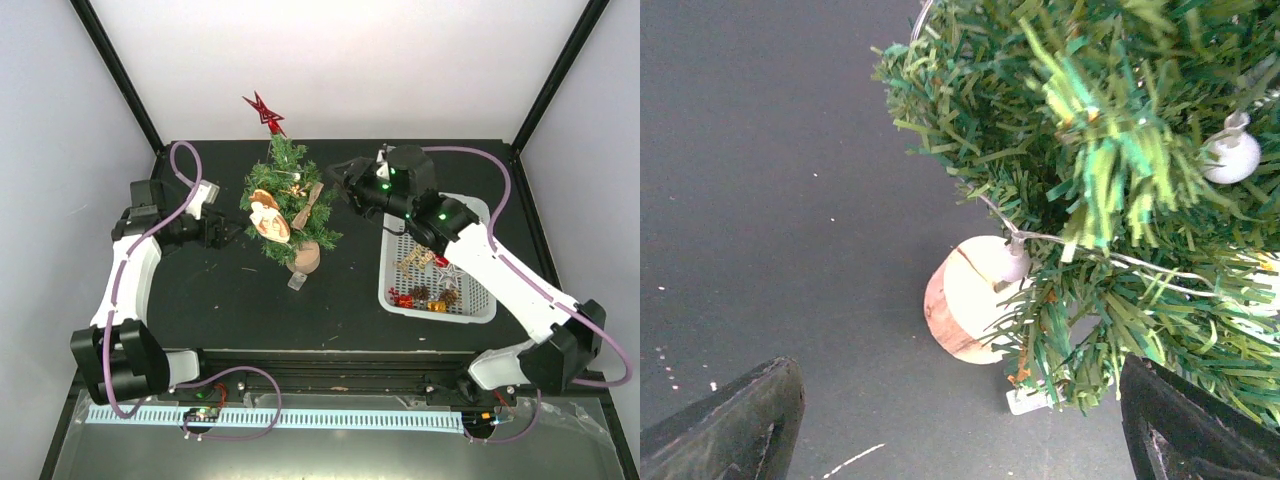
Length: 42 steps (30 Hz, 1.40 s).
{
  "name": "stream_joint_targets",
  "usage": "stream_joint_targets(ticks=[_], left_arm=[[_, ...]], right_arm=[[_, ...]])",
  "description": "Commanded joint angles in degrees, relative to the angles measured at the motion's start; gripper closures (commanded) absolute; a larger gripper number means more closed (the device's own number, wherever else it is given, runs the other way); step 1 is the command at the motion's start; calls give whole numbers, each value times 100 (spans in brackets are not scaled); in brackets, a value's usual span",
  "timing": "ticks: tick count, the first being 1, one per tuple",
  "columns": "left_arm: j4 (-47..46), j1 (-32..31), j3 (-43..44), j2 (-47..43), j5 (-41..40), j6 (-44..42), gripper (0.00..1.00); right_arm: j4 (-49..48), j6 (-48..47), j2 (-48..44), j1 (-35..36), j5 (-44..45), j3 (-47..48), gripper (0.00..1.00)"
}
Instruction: Decorate the small christmas tree
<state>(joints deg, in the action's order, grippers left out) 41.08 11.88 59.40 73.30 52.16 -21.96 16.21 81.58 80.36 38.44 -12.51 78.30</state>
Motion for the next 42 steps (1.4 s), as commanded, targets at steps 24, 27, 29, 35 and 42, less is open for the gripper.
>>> stream_joint_targets(ticks=[24,27,29,35,42], left_arm=[[4281,649,1632,-3258,1433,-2896,1],[4595,649,1648,-3553,1602,-2944,1],[4762,649,1631,-3707,1691,-2953,1],[4760,651,1615,-4045,1791,-2622,1],[4706,650,1738,-4212,1677,-2334,1]], right_arm=[[3588,-5813,-3986,-105,371,-577,6],[3850,-5913,-4516,-104,229,-577,6],[3965,-5934,-4816,-105,171,-619,5],[4008,-5865,-5343,-105,17,-934,5],[4086,-5874,-5466,-107,142,-857,4]])
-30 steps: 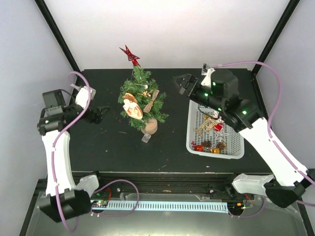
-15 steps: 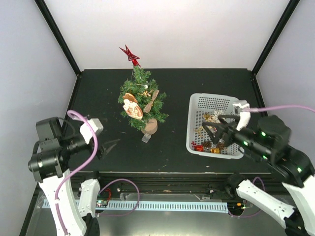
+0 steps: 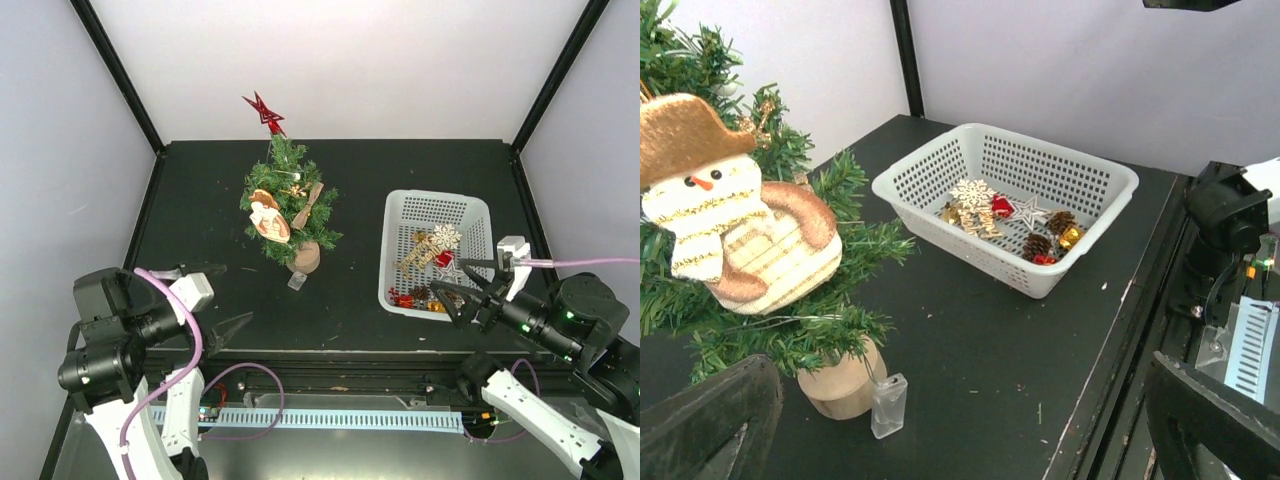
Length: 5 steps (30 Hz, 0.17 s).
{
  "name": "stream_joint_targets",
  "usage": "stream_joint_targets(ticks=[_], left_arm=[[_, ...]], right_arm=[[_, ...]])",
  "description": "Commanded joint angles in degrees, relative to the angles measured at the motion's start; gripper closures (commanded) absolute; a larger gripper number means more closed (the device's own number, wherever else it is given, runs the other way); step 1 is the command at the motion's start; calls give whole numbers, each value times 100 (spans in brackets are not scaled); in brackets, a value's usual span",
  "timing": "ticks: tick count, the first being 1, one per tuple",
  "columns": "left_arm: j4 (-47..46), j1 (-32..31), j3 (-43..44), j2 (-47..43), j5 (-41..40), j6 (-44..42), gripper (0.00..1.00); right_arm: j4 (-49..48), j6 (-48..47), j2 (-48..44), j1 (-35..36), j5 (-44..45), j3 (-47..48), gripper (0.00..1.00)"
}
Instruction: Decorate the small christmas tree
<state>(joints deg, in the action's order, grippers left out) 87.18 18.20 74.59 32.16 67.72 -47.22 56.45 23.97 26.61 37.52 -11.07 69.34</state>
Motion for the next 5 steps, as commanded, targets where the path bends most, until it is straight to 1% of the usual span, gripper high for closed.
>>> stream_joint_targets(ticks=[1,5], left_arm=[[92,17,230,-116,119,215,1],[-8,22,239,-189,52,361,1]], right_arm=[[93,-125,-92,-9,21,44,5],[125,-151,-156,-8,156,27,5]])
